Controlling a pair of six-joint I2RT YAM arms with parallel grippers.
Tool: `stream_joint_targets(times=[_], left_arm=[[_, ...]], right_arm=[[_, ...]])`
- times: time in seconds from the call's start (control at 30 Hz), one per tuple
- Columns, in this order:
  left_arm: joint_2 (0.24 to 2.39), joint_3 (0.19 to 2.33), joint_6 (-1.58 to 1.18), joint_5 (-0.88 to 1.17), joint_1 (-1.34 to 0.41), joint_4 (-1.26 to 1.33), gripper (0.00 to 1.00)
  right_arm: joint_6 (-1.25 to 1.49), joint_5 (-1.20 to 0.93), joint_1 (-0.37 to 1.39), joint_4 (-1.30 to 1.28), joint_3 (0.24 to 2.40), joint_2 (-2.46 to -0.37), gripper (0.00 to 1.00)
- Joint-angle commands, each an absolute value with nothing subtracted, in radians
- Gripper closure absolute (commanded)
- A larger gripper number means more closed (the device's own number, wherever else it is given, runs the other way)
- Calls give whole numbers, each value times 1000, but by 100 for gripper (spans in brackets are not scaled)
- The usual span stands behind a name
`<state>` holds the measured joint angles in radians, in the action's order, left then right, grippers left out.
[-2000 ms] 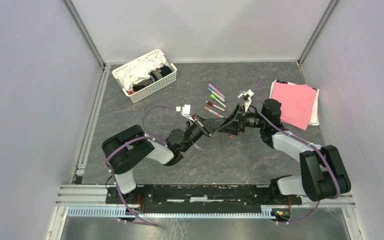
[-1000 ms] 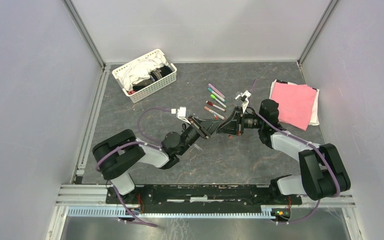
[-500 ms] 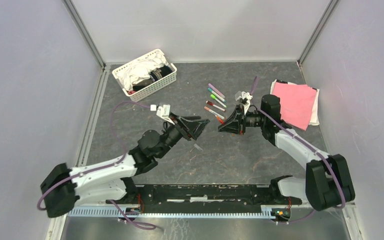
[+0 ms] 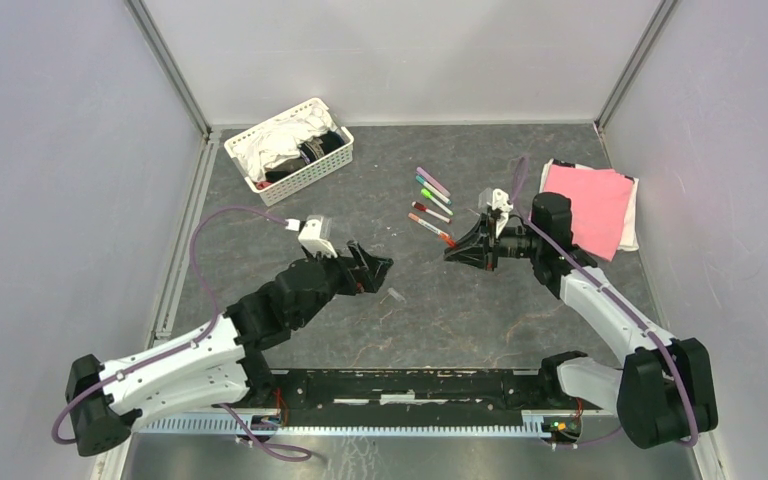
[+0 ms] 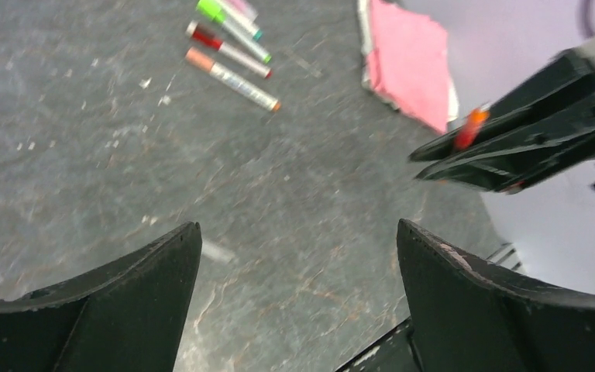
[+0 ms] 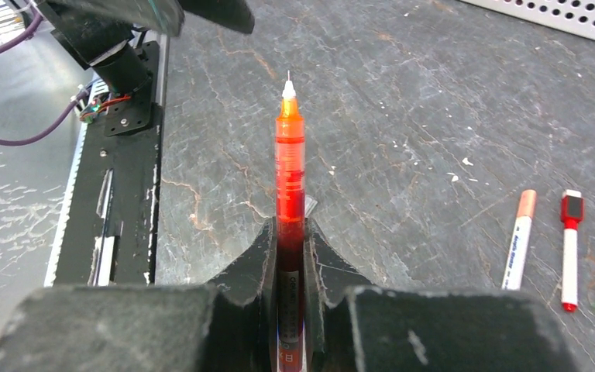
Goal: Insert the pens into the pen caps
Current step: Pick up the pen from the center of the board.
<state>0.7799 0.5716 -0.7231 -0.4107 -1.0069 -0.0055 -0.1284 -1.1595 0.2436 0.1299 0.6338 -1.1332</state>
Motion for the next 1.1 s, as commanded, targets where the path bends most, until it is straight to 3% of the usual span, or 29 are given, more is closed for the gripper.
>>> stream_joint_targets(times=[0.0,0.1,0.2,0.4,0.63,1.07], left_arm=[[844,649,-888,-455,-1009,-215,1],[886,647,-1016,-437,-1010,-267,5],[943,656,-1156,-431,-1011,-310,15],[1221,861,-1410,-450,-1011,-588,51],[1611,1162,-1490,-448,-1011,-865,51],[1780,1199,-1458,-423,-1008,-746,52]], right_arm=[[-123,-1156,212,147,641,-1136,100],[-105,-1150,192,157,632,-1143,100],[-134,-1115,190,131,638,-1135,100],[-144,-1056,189,111,638,-1129,100],[-143,-1048,183,107,637,-1136,100],[-123,-1087,167,109,638,-1161,100]])
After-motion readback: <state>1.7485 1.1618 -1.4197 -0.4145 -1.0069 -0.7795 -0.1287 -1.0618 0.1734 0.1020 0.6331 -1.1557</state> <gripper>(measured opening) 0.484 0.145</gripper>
